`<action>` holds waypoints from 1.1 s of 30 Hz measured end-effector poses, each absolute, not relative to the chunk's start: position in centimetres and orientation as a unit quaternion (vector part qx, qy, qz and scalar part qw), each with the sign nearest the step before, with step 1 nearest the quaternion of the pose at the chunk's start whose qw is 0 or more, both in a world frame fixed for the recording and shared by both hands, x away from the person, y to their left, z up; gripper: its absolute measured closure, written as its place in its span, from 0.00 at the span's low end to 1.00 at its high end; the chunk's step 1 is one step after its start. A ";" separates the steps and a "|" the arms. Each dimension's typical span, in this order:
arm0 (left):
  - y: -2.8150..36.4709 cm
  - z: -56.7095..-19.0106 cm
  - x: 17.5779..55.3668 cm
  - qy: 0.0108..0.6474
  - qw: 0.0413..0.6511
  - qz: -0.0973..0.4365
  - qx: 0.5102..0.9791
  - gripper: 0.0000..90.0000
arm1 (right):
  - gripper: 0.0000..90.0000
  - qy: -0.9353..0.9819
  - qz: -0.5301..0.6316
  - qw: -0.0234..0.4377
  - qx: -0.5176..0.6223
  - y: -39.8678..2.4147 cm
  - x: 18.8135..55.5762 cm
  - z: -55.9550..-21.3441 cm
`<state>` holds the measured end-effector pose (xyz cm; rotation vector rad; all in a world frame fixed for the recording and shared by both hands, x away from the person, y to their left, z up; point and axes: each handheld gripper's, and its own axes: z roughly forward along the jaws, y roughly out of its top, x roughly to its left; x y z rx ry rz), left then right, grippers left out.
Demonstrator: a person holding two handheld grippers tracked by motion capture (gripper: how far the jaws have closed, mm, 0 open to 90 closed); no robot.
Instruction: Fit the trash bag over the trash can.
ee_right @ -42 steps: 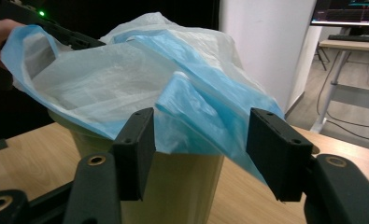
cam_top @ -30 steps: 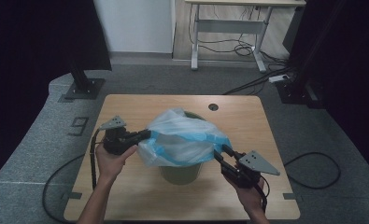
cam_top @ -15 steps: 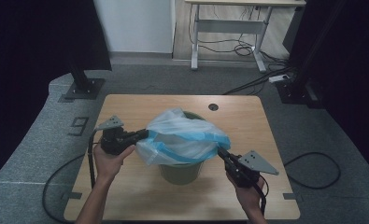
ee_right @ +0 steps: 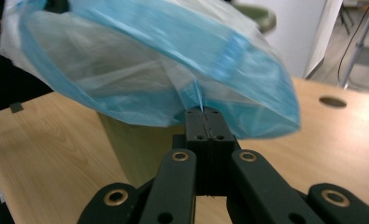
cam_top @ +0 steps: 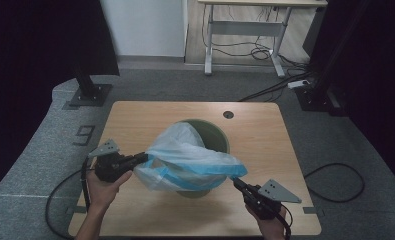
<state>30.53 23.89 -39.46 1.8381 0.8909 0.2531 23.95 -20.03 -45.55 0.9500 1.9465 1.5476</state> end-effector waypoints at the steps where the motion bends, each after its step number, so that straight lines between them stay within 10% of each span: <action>1: 23.9 -39.8 30.5 0.370 0.514 0.104 0.766 1.00 | 0.99 0.712 0.563 0.234 0.350 -20.1 24.1 -45.9; 20: 22.6 -42.8 31.0 0.360 0.503 0.111 0.778 0.99 | 0.99 0.708 0.556 0.243 0.360 -20.3 26.6 -47.0; 22: 22.7 -42.6 31.0 0.360 0.504 0.113 0.777 1.00 | 0.65 0.704 0.571 0.258 0.335 -19.9 24.8 -45.9; 33: 22.6 -42.0 31.1 0.368 0.509 0.114 0.770 1.00 | 0.49 0.691 0.591 0.276 0.312 -20.2 22.4 -41.8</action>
